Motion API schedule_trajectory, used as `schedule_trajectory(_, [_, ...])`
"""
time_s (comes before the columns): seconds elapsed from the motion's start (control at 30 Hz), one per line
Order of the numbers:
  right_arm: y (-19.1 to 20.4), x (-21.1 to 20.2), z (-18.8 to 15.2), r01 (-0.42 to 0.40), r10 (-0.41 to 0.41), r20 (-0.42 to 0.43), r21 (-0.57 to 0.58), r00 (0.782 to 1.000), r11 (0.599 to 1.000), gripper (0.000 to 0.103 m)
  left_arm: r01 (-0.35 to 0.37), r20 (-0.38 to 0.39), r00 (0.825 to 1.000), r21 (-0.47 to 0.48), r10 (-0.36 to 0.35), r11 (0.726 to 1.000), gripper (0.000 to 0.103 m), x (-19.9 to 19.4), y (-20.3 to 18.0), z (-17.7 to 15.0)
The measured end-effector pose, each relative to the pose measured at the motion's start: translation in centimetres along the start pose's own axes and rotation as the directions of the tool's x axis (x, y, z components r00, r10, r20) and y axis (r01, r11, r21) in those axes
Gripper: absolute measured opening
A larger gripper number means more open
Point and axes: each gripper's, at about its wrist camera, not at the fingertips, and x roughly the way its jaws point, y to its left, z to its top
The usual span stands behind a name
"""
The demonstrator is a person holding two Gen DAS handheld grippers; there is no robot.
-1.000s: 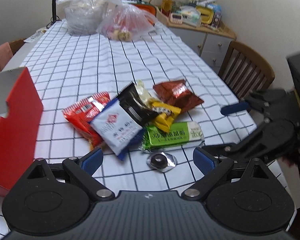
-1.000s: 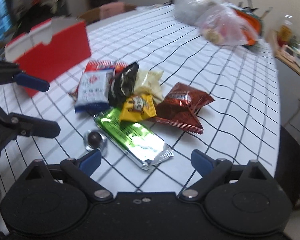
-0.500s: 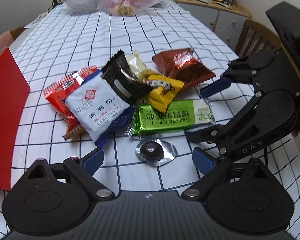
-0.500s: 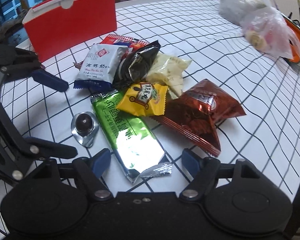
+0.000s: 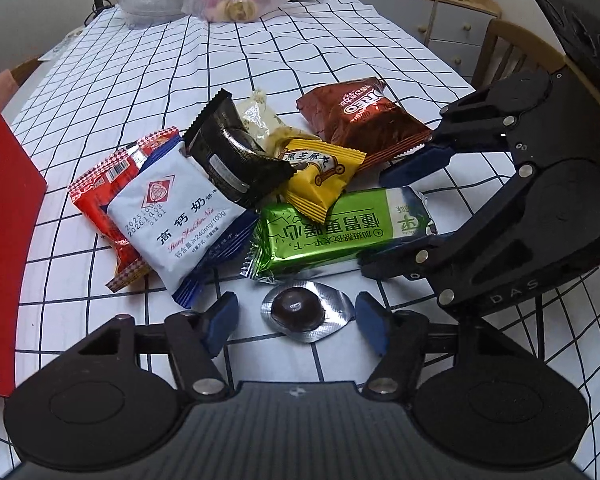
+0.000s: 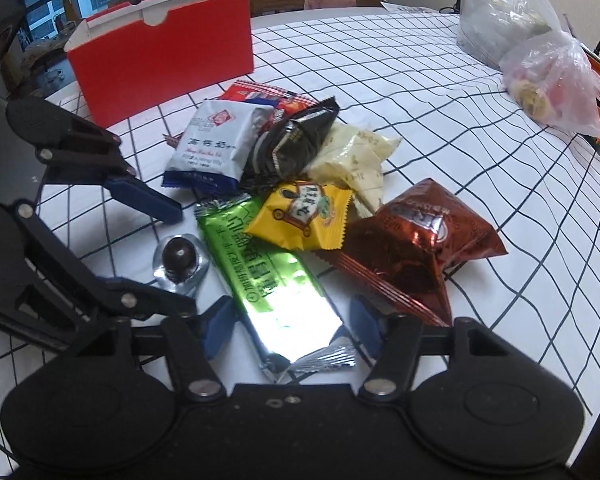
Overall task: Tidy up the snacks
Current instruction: 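Grasp the foil chocolate ball with the left tool while the right tool grasps the green bar, then carry the chocolate ball and green bar over the cardboard box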
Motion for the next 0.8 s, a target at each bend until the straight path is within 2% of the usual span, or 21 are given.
schedule_trajectory(0.1, [0.5, -0.2, -0.2, 0.009, -0.009, 0.004, 0.001, 1.000, 1.000, 0.054, 0.005, 0.000, 1.000, 0.017, -0.005, 1.000, 0.051, -0.3, -0.2, -0.1])
schedule_trajectory(0.23, [1.0, -0.6, -0.6, 0.029, -0.029, 0.012, 0.035, 0.999, 0.999, 0.051, 0.013, -0.003, 1.000, 0.017, -0.013, 1.000, 0.047, -0.3, 0.0, 0.0])
schedule_trajectory(0.57, [3.4, -2.7, -2.0, 0.046, -0.056, 0.040, 0.205, 0.998, 0.978, 0.043, 0.054, -0.019, 0.998, -0.042, -0.055, 0.998, 0.046, -1.1, 1.4, -0.7])
schedule_trajectory(0.8, [5.8, -3.3, -2.3, 0.108, -0.125, 0.027, 0.336, 0.992, 0.936, 0.043, 0.076, -0.025, 0.997, -0.068, -0.078, 0.995, 0.046, -2.3, 2.9, -1.7])
